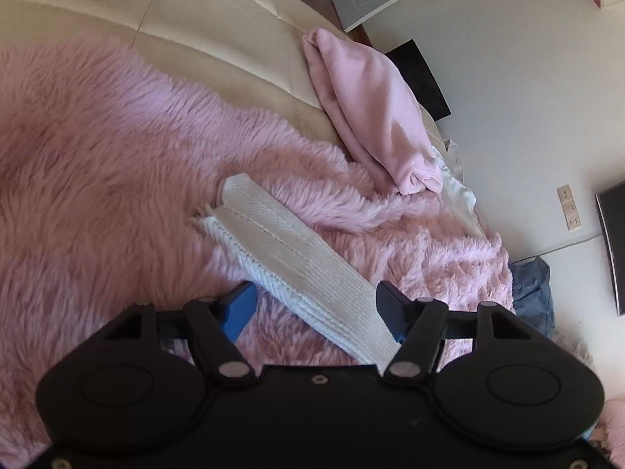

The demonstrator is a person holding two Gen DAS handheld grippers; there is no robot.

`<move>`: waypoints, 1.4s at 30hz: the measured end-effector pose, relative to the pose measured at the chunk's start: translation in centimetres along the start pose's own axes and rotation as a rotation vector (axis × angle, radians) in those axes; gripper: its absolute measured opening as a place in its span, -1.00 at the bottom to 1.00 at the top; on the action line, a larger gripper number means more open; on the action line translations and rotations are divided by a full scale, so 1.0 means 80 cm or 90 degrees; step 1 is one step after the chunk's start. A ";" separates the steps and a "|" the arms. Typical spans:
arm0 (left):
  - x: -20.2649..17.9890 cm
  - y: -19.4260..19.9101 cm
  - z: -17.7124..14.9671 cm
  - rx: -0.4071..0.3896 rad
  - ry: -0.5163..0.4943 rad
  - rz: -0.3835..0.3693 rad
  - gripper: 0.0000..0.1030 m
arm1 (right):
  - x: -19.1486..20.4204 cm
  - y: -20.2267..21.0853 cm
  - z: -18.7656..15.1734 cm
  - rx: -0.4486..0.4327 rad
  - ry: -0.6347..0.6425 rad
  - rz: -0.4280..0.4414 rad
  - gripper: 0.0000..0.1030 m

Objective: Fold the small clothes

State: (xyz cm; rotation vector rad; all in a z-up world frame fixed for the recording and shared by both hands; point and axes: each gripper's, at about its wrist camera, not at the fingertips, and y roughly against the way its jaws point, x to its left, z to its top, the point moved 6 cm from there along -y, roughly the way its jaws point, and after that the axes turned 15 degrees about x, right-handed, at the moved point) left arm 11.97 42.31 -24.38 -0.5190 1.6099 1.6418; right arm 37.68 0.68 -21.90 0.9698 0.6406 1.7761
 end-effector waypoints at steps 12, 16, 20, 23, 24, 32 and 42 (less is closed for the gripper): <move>0.020 -0.006 0.008 -0.020 0.056 -0.084 -0.93 | 0.000 -0.006 -0.004 0.011 0.009 -0.010 -0.05; -0.009 0.012 0.006 -0.036 0.009 -0.139 -0.93 | -0.001 -0.011 -0.008 0.013 0.014 -0.017 -0.04; -0.075 0.036 -0.003 -0.033 -0.062 -0.203 -0.93 | 0.000 -0.012 -0.008 0.014 0.023 -0.018 0.00; -0.139 0.048 -0.023 -0.015 -0.122 -0.263 -0.93 | -0.005 0.013 -0.004 -0.004 0.001 0.007 0.00; -0.159 0.051 -0.032 -0.008 -0.140 -0.282 -0.93 | -0.010 0.027 -0.003 -0.013 -0.006 0.013 0.00; -0.327 0.017 -0.171 0.136 -0.273 -0.415 -0.93 | -0.091 0.144 -0.019 -0.061 -0.011 -0.021 0.08; -0.406 -0.121 -0.426 0.350 -0.354 -0.425 -0.93 | -0.220 0.244 -0.044 -0.096 -0.062 -0.072 0.11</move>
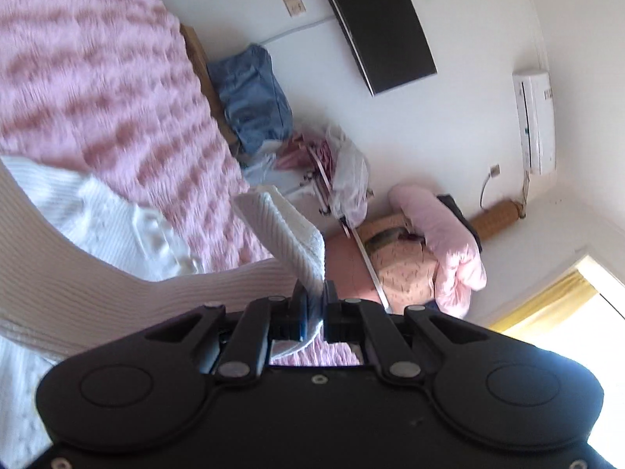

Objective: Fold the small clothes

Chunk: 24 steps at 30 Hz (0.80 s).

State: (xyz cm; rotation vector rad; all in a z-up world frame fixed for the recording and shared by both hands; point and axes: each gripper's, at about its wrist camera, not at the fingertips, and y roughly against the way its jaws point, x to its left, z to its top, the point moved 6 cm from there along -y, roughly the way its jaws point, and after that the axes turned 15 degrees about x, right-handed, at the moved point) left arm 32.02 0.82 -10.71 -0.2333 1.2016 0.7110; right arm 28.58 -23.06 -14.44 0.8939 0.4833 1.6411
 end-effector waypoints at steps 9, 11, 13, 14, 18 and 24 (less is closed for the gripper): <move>0.042 -0.188 -0.100 0.160 -0.005 0.045 -0.93 | -0.081 -0.002 -0.004 0.005 -0.052 -0.011 0.11; 0.053 -0.212 -0.113 0.181 -0.013 0.057 -0.93 | -0.095 -0.003 -0.005 0.005 -0.066 -0.012 0.11; 0.068 -0.232 -0.119 0.195 -0.024 0.073 -0.93 | -0.104 -0.002 -0.006 0.001 -0.077 -0.012 0.11; 0.081 -0.239 -0.124 0.206 -0.023 0.085 -0.92 | -0.107 -0.002 -0.006 0.000 -0.080 -0.014 0.11; 0.104 -0.253 -0.136 0.249 -0.016 0.107 -0.67 | -0.113 -0.004 -0.004 -0.002 -0.088 -0.025 0.11; 0.052 -0.205 -0.116 0.213 -0.119 0.092 -0.05 | -0.113 -0.005 0.002 -0.007 -0.084 -0.041 0.11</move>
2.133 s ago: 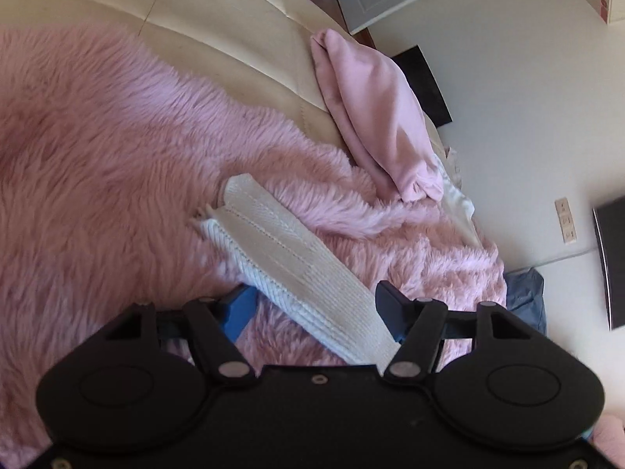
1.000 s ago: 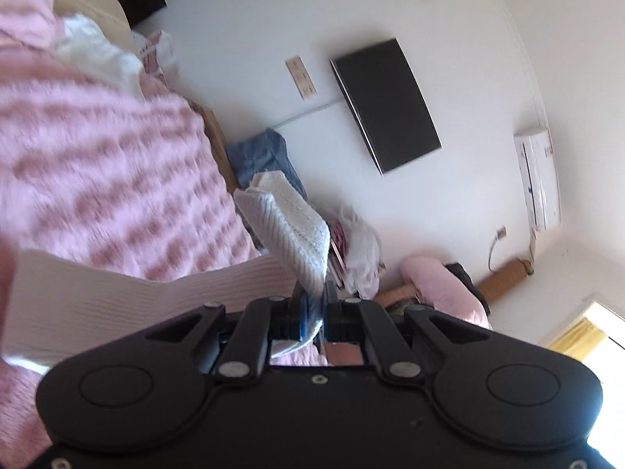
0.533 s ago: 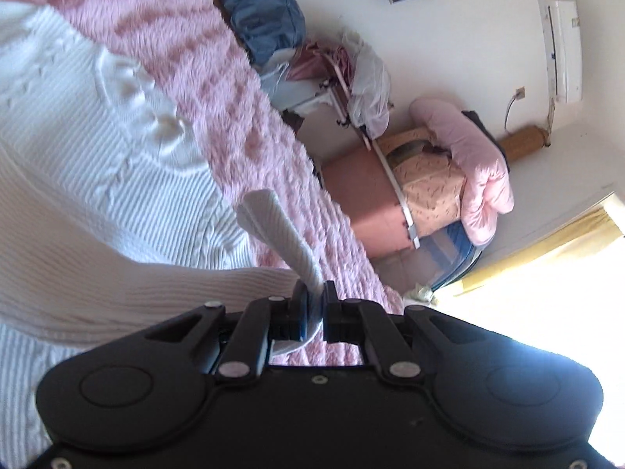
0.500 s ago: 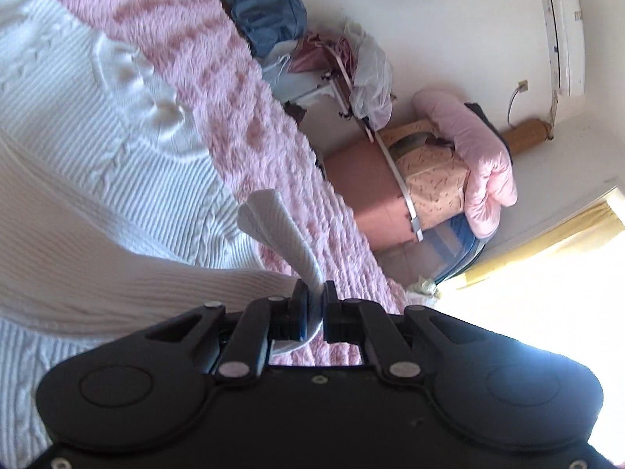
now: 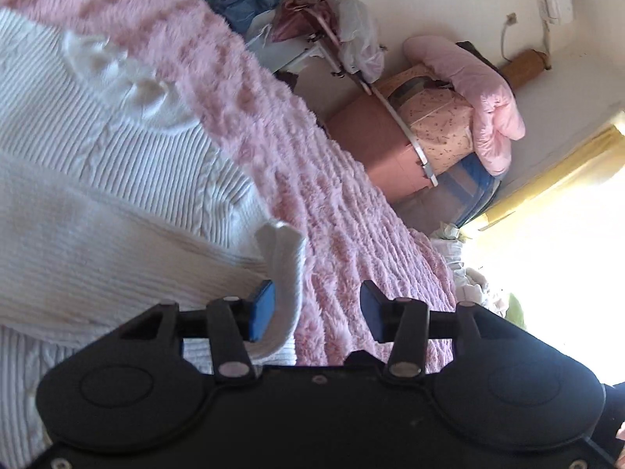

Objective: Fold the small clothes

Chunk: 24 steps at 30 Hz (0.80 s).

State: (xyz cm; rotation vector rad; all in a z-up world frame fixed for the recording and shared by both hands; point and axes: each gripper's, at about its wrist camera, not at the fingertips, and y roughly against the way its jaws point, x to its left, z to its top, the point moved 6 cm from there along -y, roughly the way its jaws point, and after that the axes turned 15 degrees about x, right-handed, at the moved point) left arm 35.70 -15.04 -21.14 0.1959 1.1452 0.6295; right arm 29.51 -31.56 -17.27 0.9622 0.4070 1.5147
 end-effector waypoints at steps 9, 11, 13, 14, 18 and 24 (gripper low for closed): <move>0.046 0.148 0.010 -0.132 0.045 0.127 -0.01 | 0.021 -0.032 0.010 0.004 0.038 0.007 0.16; 0.073 0.172 0.006 -0.139 0.086 0.142 0.01 | 0.031 -0.033 0.020 -0.021 0.047 0.006 0.16; 0.097 0.189 0.001 -0.143 0.129 0.146 0.01 | 0.043 -0.039 0.032 -0.032 0.059 0.018 0.16; 0.108 0.197 -0.003 -0.146 0.144 0.147 0.01 | 0.050 -0.043 0.036 -0.029 0.071 0.028 0.16; 0.128 0.209 -0.009 -0.153 0.165 0.155 0.01 | 0.072 -0.072 0.044 -0.025 0.127 -0.073 0.12; 0.131 0.214 -0.009 -0.150 0.147 0.169 0.01 | 0.060 -0.075 0.047 0.008 0.112 -0.101 -0.84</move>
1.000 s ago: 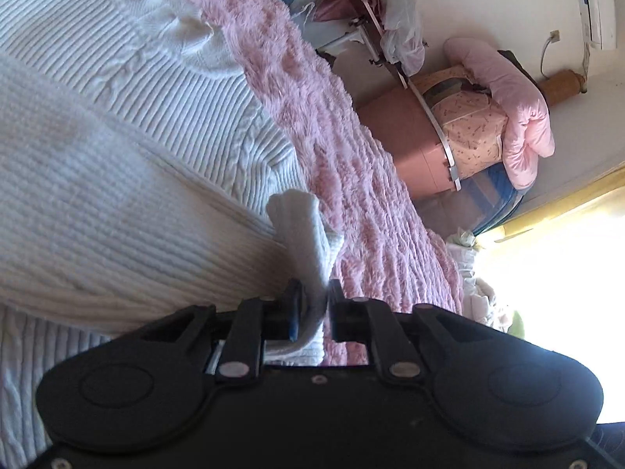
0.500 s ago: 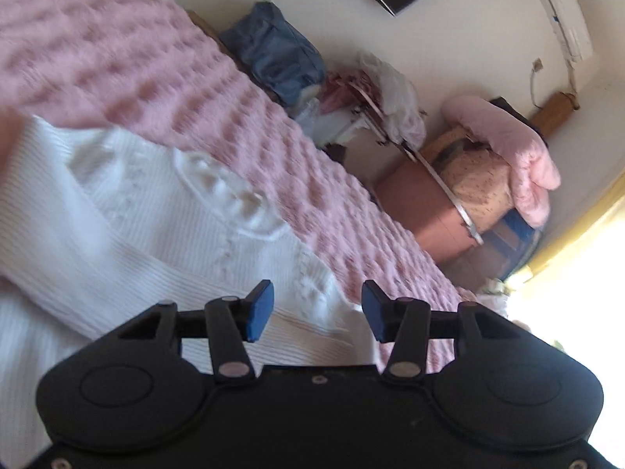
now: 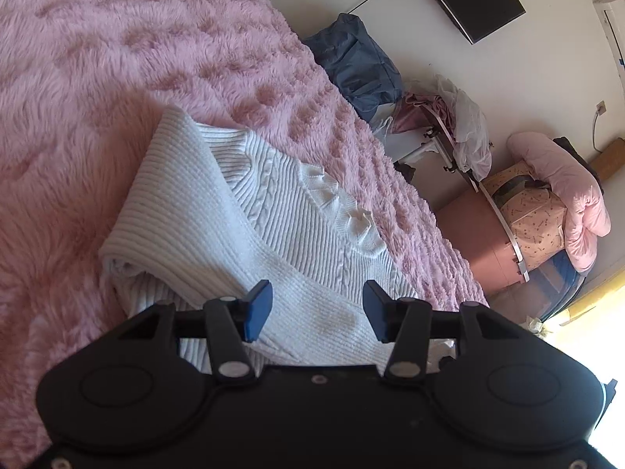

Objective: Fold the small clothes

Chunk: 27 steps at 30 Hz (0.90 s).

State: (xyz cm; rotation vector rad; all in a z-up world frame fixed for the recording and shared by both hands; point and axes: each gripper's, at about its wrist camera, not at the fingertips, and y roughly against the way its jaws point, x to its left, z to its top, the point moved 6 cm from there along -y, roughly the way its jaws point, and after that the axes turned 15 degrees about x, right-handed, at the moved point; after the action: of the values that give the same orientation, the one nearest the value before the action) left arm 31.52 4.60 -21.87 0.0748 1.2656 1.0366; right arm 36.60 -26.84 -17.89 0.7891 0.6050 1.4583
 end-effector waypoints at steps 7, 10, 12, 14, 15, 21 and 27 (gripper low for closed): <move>0.009 -0.007 0.000 -0.003 0.012 0.023 0.02 | -0.004 0.013 -0.009 -0.023 0.055 0.002 -0.84; 0.012 -0.008 -0.003 -0.003 0.012 0.027 0.02 | 0.024 -0.001 -0.028 -0.001 0.122 0.003 -0.81; 0.010 -0.007 -0.003 0.000 0.010 0.026 0.02 | 0.035 -0.010 -0.041 0.016 0.137 0.019 -0.78; 0.007 -0.007 -0.003 0.002 0.005 0.028 0.02 | 0.042 -0.018 -0.050 0.024 0.147 0.023 -0.42; 0.005 -0.005 -0.003 0.003 0.005 0.026 0.02 | 0.043 -0.019 -0.052 0.023 0.151 0.021 -0.35; -0.018 0.021 0.001 -0.022 -0.035 0.010 0.02 | 0.040 0.030 -0.039 -0.041 0.097 0.092 -0.06; -0.034 0.031 0.012 -0.040 -0.078 0.014 0.05 | 0.008 0.049 -0.024 -0.120 0.021 0.049 -0.06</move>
State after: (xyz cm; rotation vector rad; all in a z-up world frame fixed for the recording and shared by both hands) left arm 31.02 4.64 -18.12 0.1026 1.1233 1.0742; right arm 32.67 -26.18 -15.95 0.6475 0.4572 1.5757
